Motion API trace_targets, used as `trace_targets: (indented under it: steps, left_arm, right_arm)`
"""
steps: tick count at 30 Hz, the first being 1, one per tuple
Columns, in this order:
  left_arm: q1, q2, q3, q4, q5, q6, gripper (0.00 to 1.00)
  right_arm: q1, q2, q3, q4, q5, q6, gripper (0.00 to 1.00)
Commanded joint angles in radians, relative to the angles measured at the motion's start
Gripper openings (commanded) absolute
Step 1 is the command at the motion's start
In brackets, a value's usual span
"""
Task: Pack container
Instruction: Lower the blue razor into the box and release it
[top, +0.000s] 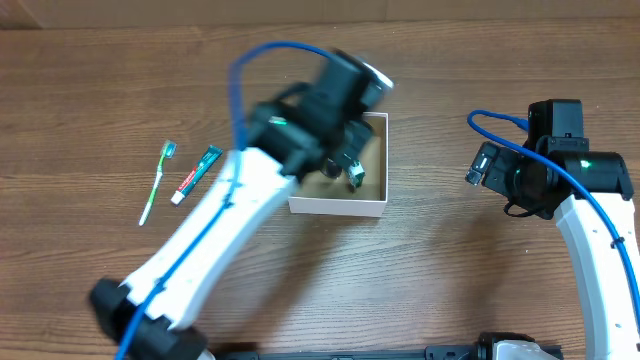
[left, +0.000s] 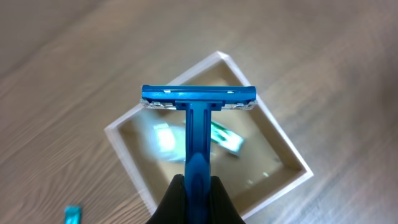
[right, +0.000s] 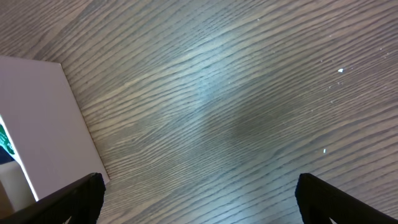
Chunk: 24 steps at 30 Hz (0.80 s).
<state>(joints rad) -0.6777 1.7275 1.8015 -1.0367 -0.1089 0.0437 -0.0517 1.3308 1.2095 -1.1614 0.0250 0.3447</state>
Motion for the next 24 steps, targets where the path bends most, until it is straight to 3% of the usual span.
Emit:
trace_targets:
  steps: [1, 8, 9, 10, 11, 14, 17, 20, 21, 24]
  left_arm:
    - [-0.071, 0.154, -0.015, 0.002, -0.029, 0.084, 0.04]
    - [-0.031, 0.32, -0.015, -0.001, -0.029, 0.023, 0.05]
    - [-0.028, 0.318, -0.012, -0.012, -0.031, 0.023, 0.24]
    - [-0.028, 0.312, 0.001, -0.038, -0.033, 0.022, 0.61]
    - [-0.028, 0.294, 0.033, -0.086, -0.042, 0.0, 0.67]
    - [-0.027, 0.196, 0.119, -0.176, -0.133, -0.13, 0.8]
    - [-0.003, -0.017, 0.148, -0.211, -0.275, -0.257, 0.95]
    - [0.212, -0.155, 0.147, -0.303, -0.306, -0.385, 1.0]
    - [0.292, -0.157, 0.146, -0.325, -0.282, -0.376, 1.0]
    - [0.553, -0.108, 0.055, -0.306, -0.135, -0.141, 1.0]
  right_arm:
    - [-0.001, -0.011, -0.002, 0.004, -0.009, -0.006, 1.0]
    - [-0.001, -0.011, -0.002, -0.002, -0.008, -0.013, 1.0]
    - [-0.001, -0.011, -0.002, -0.003, -0.008, -0.013, 1.0]
    - [-0.001, -0.011, -0.002, -0.005, -0.008, -0.017, 1.0]
    - [-0.001, -0.011, -0.002, -0.005, -0.008, -0.017, 1.0]
    - [-0.001, -0.011, -0.002, -0.004, -0.008, -0.021, 1.0]
    - [-0.001, -0.011, -0.002, -0.004, -0.008, -0.029, 1.0]
    - [-0.001, -0.011, -0.002, 0.001, -0.009, -0.032, 1.0]
    - [-0.001, -0.011, -0.002, 0.002, -0.009, -0.032, 1.0]
    - [-0.001, -0.011, -0.002, 0.001, -0.009, -0.032, 1.0]
